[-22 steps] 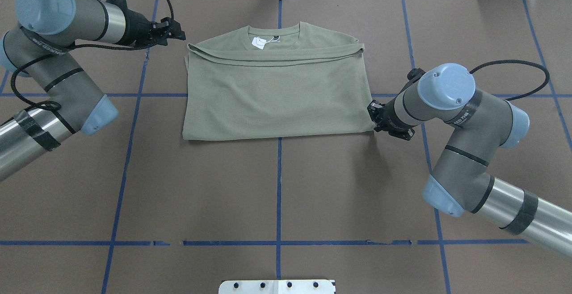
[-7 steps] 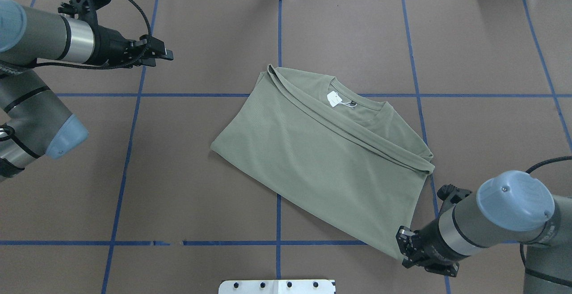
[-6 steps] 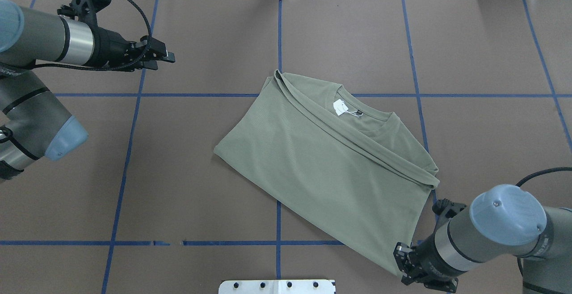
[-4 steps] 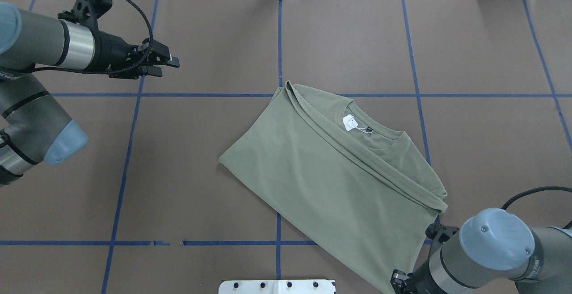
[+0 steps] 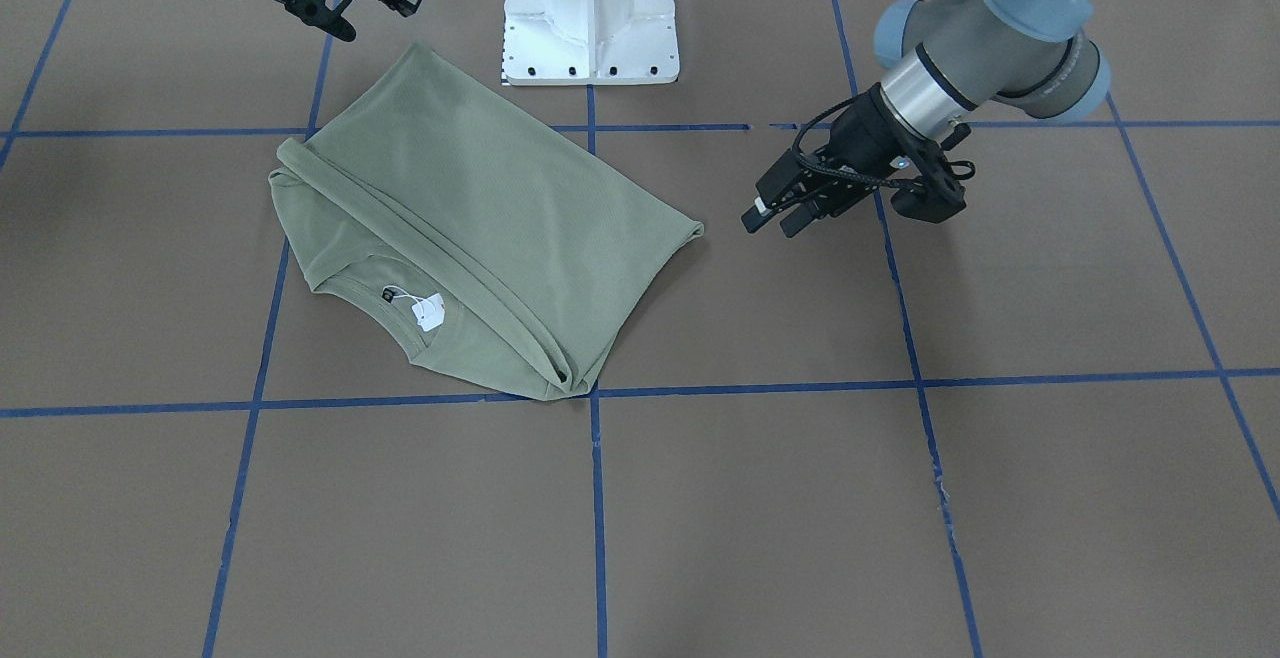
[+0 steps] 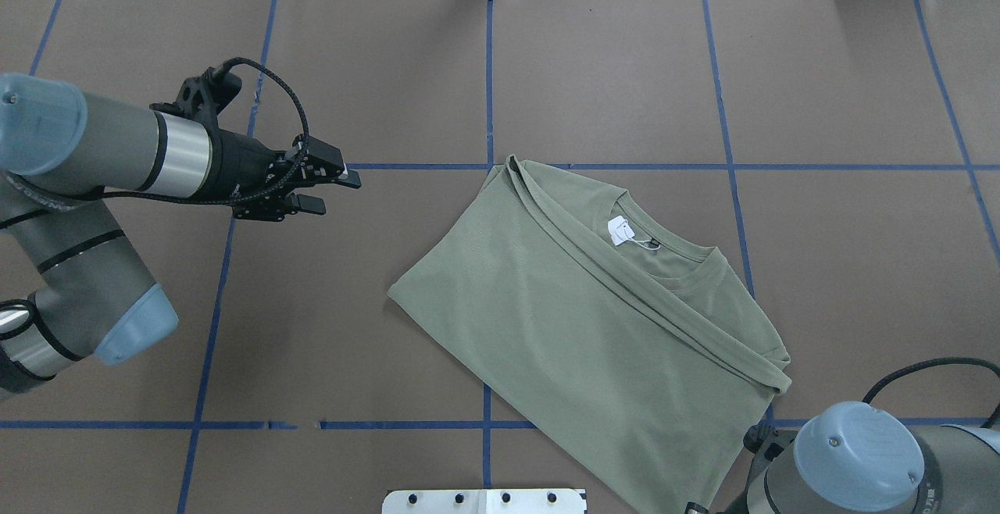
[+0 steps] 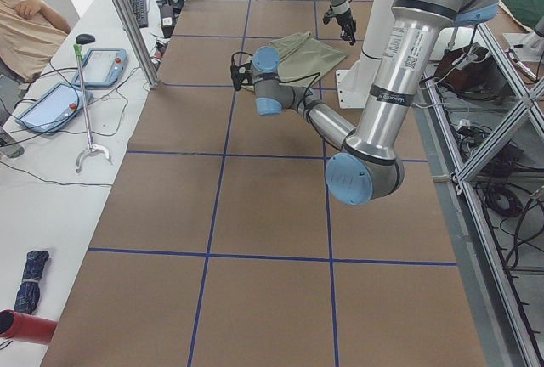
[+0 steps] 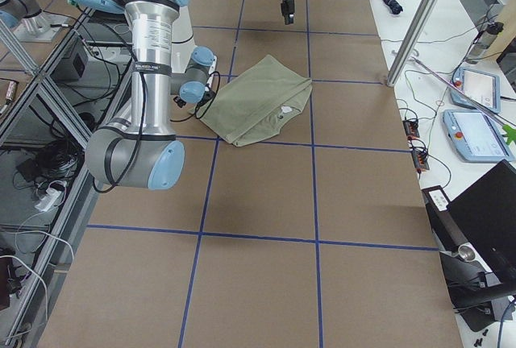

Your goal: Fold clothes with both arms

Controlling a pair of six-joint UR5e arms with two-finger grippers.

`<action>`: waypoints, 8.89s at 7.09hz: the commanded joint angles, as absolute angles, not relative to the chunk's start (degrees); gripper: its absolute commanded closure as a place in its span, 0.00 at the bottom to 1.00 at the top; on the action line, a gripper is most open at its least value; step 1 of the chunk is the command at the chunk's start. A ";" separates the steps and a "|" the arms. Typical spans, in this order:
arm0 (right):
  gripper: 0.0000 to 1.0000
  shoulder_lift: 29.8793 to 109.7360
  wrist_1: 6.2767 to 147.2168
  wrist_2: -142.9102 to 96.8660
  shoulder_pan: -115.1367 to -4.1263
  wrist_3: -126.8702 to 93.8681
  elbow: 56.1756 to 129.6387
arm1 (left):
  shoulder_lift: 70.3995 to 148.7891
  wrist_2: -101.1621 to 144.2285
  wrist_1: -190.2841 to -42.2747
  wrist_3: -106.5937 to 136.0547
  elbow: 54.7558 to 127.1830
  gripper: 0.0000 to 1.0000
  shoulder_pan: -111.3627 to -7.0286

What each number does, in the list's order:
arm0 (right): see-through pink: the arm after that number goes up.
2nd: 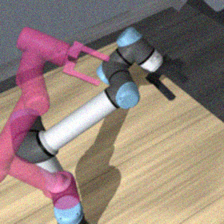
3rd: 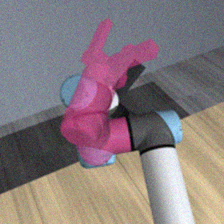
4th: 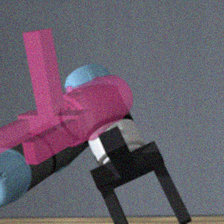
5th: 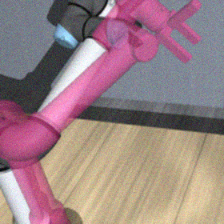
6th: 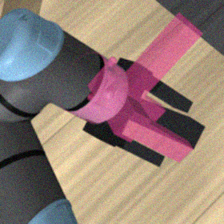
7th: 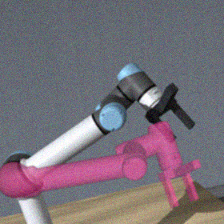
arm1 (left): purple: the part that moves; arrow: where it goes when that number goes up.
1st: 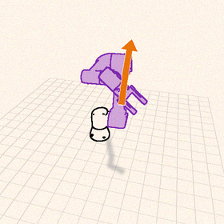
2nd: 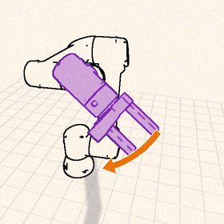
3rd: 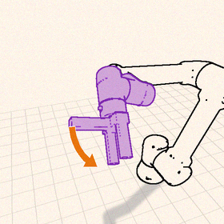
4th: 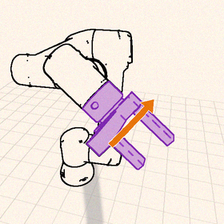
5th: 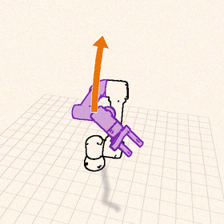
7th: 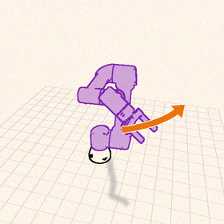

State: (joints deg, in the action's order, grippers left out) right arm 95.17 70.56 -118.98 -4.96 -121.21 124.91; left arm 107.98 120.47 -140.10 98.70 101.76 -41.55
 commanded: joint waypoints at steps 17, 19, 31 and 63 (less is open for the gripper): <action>0.00 84.20 70.66 -118.56 -34.01 -114.70 119.18 | 111.62 102.74 -123.52 95.51 96.59 1.00 -28.54; 0.00 84.11 70.66 -118.56 -34.19 -114.70 119.09 | 114.32 102.92 -121.12 85.39 94.50 1.00 -34.94; 0.00 67.99 78.34 -104.06 -25.68 -101.16 110.33 | 116.84 111.18 -142.21 84.90 88.11 0.38 -45.97; 0.00 53.18 103.71 -102.57 -25.14 -48.69 95.73 | 110.04 111.97 -142.29 85.25 92.64 0.38 -45.79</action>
State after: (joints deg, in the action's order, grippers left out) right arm 54.55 104.97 -103.15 -25.13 -48.62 98.43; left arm 110.21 111.97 -142.29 85.27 92.54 -45.79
